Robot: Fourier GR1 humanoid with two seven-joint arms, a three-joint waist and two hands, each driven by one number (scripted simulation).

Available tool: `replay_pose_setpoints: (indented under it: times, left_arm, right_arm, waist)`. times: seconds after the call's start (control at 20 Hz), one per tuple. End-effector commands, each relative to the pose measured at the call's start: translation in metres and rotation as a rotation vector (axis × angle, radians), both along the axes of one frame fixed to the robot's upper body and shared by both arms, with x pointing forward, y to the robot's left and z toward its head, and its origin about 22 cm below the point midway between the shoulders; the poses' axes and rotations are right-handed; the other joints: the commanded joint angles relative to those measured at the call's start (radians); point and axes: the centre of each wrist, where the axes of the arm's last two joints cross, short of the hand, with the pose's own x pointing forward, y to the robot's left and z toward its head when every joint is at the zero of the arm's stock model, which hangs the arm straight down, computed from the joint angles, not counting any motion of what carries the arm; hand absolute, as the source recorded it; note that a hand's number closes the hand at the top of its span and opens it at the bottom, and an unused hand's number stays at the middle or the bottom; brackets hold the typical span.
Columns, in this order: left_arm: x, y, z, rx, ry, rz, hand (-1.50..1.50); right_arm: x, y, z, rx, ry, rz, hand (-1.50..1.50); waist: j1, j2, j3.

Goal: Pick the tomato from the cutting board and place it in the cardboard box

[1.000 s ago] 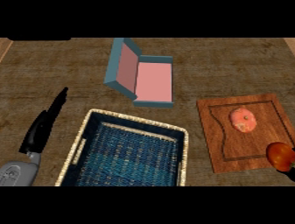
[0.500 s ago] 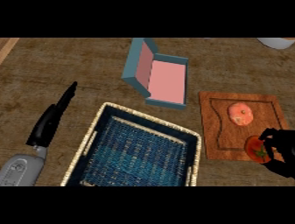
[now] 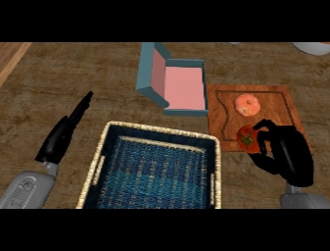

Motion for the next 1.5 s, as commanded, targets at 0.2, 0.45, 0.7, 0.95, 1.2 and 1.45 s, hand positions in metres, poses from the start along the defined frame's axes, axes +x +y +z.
replay_pose_setpoints:
  times: [0.2, 0.45, 0.7, 0.95, 1.2, 1.45]
  left_arm:
    - [0.000, 0.003, -0.001, 0.008, 0.017, 0.016, 0.00]
    - [0.001, 0.003, -0.004, 0.000, 0.026, 0.031, 0.00]
    - [-0.001, -0.005, -0.010, -0.008, 0.039, 0.023, 0.00]
    - [0.005, -0.006, -0.005, -0.002, 0.008, 0.018, 0.00]
    - [0.000, -0.001, -0.005, -0.014, 0.021, 0.023, 0.00]
    - [0.012, -0.004, -0.008, -0.011, 0.016, 0.043, 0.00]
  right_arm:
    - [0.035, 0.061, 0.047, 0.033, -0.012, -0.209, 1.50]
    - [0.053, 0.096, 0.088, 0.002, 0.022, -0.361, 1.50]
    - [0.072, 0.147, 0.142, -0.046, 0.073, -0.515, 1.50]
    - [0.085, 0.207, 0.182, -0.150, 0.164, -0.652, 1.50]
    - [0.114, 0.204, 0.181, -0.045, 0.504, -0.683, 1.50]
    - [0.130, 0.229, 0.173, 0.042, 0.599, -0.523, -1.50]
  waist:
    - [-0.006, -0.015, 0.013]
    - [-0.021, -0.020, 0.018]
    - [-0.014, -0.015, 0.024]
    - [-0.007, -0.001, 0.030]
    - [-0.018, 0.004, 0.034]
    - [-0.037, 0.008, 0.034]
